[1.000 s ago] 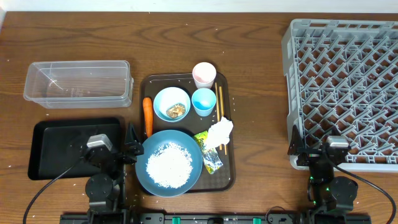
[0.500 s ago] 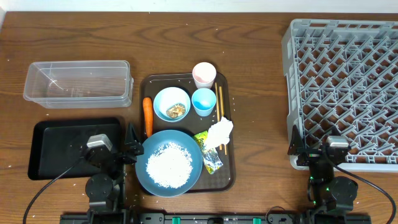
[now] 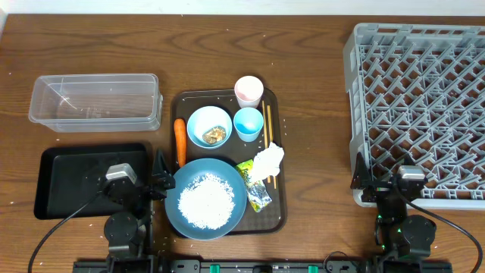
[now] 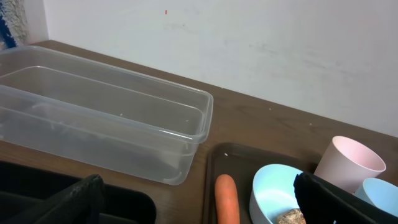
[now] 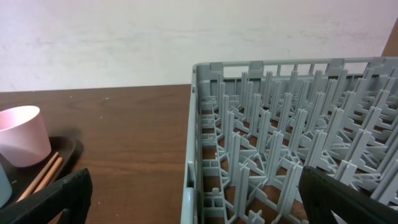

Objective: Sort waste into correct bins and load items into the dishwasher rack

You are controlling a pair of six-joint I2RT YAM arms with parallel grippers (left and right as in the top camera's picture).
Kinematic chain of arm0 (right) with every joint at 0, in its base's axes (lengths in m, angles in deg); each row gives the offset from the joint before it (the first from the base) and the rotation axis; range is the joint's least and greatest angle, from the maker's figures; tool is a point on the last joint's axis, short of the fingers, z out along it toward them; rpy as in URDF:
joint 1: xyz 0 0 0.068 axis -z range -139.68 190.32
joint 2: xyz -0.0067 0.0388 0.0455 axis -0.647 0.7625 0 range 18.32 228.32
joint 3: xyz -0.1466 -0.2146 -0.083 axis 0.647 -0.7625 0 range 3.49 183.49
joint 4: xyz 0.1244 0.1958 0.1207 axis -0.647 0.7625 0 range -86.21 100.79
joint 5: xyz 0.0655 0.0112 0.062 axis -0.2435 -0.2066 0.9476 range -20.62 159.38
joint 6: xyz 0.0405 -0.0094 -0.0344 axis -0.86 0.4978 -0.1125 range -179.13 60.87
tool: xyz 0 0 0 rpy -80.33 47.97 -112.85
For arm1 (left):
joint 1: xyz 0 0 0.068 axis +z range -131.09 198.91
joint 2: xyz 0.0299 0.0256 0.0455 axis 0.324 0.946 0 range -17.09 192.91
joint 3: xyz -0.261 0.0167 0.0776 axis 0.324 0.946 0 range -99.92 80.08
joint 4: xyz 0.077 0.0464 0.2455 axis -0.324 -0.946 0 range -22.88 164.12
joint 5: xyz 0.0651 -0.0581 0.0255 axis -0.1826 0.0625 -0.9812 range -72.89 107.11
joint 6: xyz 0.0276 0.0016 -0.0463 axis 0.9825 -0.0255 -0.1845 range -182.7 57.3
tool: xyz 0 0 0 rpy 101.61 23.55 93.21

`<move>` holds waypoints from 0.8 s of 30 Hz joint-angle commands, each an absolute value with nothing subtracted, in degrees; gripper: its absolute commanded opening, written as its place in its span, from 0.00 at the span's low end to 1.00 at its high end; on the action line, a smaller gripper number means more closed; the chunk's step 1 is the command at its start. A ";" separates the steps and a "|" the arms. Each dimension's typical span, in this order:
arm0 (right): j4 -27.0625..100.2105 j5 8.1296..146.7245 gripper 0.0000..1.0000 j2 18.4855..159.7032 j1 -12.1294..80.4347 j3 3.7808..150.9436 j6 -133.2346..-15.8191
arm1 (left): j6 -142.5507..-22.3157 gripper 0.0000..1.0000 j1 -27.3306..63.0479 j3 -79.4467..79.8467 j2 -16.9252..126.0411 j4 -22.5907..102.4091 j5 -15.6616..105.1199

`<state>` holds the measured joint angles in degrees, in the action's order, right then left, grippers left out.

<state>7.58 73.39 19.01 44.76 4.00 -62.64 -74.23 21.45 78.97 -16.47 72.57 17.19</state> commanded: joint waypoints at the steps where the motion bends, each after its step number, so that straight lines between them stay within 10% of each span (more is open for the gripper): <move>1: 7.67 73.04 0.99 18.70 44.31 3.80 -63.36 | -73.02 0.98 21.74 79.85 -16.42 70.04 16.91; 24: -0.38 74.36 0.99 18.70 44.31 3.82 -63.38 | -72.96 0.98 21.74 78.80 -16.42 71.13 19.27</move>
<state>0.74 73.77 19.01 44.76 3.89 -62.64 -74.20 21.45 78.95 -16.44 72.75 17.80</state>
